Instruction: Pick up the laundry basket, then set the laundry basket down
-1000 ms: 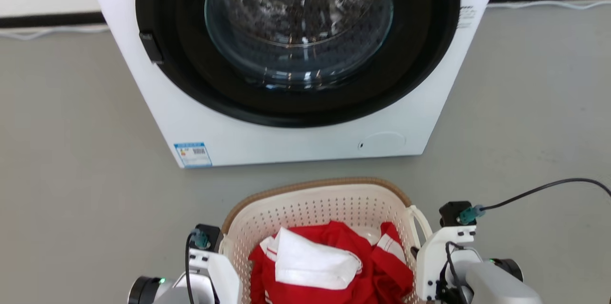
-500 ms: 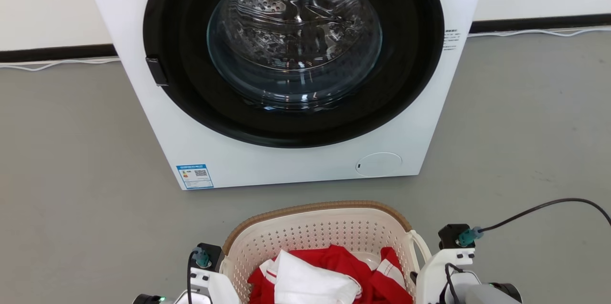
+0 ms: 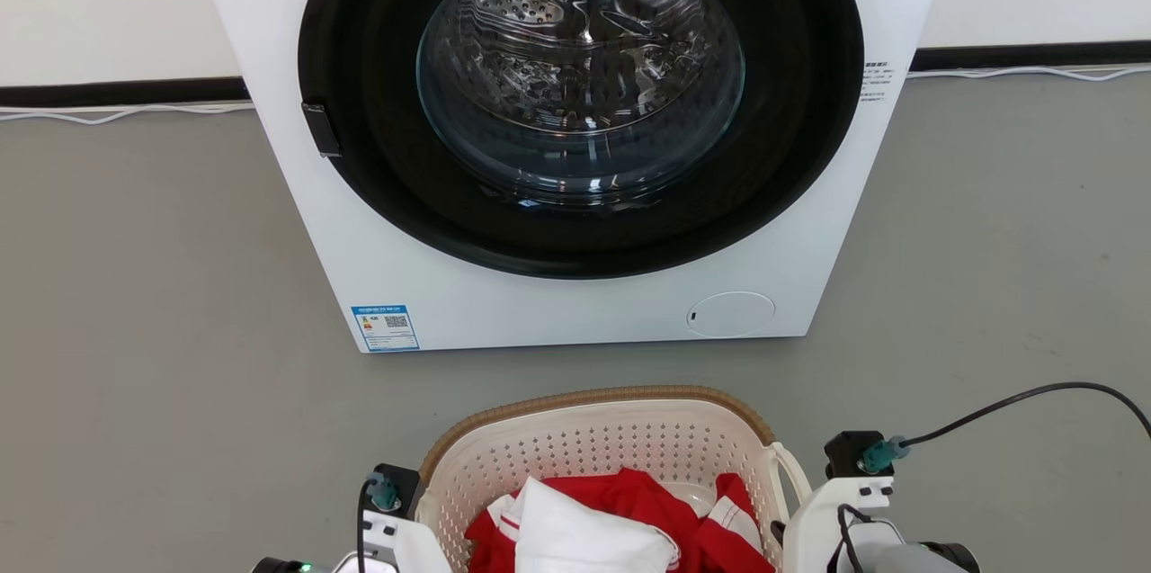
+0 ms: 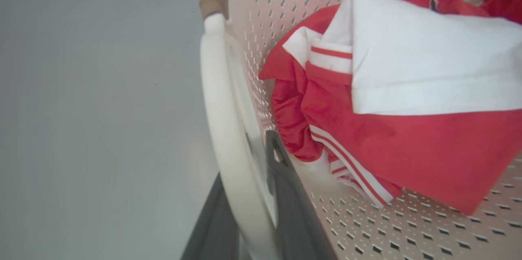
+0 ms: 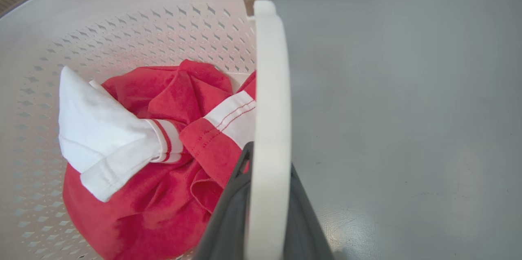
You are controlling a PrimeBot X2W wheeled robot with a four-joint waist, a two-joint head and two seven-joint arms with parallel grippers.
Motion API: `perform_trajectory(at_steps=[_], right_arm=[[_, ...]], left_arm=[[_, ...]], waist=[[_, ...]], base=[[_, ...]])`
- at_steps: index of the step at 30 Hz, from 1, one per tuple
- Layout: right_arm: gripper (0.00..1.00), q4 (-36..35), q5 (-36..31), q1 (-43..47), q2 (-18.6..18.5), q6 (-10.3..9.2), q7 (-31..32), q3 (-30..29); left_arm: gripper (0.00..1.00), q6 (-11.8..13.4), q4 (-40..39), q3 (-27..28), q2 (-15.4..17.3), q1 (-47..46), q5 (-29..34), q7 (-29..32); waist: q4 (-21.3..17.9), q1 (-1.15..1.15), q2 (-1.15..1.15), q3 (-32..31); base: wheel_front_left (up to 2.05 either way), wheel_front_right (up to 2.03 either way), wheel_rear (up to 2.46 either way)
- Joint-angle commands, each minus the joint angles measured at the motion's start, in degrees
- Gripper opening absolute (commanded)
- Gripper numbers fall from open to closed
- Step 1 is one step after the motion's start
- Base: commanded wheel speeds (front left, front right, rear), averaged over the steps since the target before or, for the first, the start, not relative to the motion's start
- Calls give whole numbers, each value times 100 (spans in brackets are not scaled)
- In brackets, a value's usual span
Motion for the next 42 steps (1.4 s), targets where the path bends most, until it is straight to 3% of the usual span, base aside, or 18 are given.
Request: perform_trajectory(at_steps=[1, 29, 42], right_arm=[[0, -190, 39, -91, 38, 51, -135, 80], [0, -153, 643, -197, 38, 51, -296, 709], [0, -220, 782, -542, 38, 51, -683, 913]], left_arm=[[0, -19, -43, 22, 42, -51, 123, -73], [0, 43, -43, -118, 40, -92, 55, -139], [0, 266, -43, -138, 27, -622, 62, -156]], waist=[[-1, 0, 0, -2], [-82, 0, 0, 148], [-7, 0, 0, 906]], base=[[0, 0, 0], [0, 0, 0], [0, 0, 0]])
